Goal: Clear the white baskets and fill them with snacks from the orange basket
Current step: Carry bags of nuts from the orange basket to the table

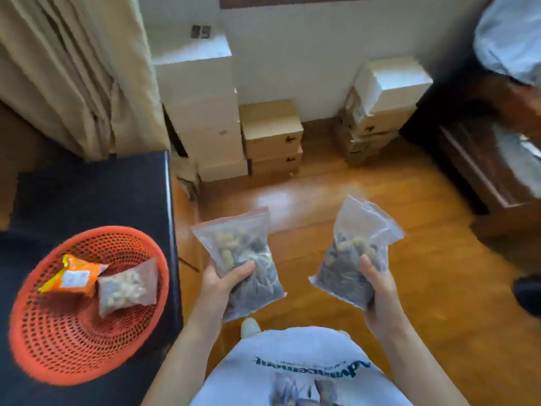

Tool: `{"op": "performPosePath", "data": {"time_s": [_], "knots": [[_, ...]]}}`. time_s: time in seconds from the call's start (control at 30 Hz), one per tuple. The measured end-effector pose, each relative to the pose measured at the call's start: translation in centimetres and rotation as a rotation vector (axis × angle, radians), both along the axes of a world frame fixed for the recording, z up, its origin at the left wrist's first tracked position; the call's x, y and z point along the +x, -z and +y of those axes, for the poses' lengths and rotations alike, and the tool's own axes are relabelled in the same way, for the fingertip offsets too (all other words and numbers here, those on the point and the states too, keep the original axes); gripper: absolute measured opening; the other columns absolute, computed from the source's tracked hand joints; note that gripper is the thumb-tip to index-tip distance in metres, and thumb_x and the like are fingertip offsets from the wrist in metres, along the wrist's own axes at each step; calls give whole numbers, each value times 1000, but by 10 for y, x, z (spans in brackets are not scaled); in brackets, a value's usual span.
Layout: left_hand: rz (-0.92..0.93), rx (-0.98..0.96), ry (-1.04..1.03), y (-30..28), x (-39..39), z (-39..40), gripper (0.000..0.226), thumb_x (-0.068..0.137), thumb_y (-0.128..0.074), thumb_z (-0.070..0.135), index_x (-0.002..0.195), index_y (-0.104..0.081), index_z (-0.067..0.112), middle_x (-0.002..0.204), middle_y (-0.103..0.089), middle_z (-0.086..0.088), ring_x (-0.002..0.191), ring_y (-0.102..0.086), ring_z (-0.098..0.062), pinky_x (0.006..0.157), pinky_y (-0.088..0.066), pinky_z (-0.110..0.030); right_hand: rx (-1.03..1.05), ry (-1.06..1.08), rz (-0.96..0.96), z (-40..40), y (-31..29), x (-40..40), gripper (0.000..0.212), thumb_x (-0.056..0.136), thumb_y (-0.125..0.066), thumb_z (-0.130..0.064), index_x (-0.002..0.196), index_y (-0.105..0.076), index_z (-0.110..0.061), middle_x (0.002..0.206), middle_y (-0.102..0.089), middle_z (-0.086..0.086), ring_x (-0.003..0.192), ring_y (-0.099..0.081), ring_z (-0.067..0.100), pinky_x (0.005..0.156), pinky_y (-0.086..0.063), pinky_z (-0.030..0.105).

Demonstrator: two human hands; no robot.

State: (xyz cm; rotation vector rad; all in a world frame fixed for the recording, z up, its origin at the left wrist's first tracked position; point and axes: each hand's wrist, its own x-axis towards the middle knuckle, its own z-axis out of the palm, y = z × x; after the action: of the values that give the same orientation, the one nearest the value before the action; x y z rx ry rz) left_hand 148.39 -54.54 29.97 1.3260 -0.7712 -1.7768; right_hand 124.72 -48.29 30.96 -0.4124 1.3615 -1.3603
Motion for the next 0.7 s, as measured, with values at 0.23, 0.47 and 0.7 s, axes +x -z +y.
{"op": "performPosePath", "data": {"time_s": [0.23, 0.47, 0.7], "knots": [[-38, -49, 386, -22, -163, 35, 39, 64, -70, 22, 101, -60, 20, 85, -75, 0, 80, -73, -22, 60, -56, -24, 14, 455, 42, 123, 3, -111, 30, 66, -68, -22, 96, -68, -24, 84, -75, -5, 77, -72, 14, 59, -57, 24], [-103, -120, 746, -28, -353, 134, 44, 59, -78, 24, 97, -57, 26, 81, -75, 7, 72, -72, -12, 55, -56, -24, 119, 889, 68, 272, 9, -227, 41, 58, -75, -24, 97, -66, -23, 83, -76, -8, 75, -72, 12, 57, -57, 22], [-161, -118, 985, -22, -481, 209, 53, 58, -83, 26, 104, -56, 25, 87, -75, 5, 79, -72, -17, 62, -58, -31, 195, 1169, 18, 369, 18, -295, 41, 50, -79, -36, 89, -69, -29, 87, -75, -10, 82, -72, 14, 69, -59, 30]]}}
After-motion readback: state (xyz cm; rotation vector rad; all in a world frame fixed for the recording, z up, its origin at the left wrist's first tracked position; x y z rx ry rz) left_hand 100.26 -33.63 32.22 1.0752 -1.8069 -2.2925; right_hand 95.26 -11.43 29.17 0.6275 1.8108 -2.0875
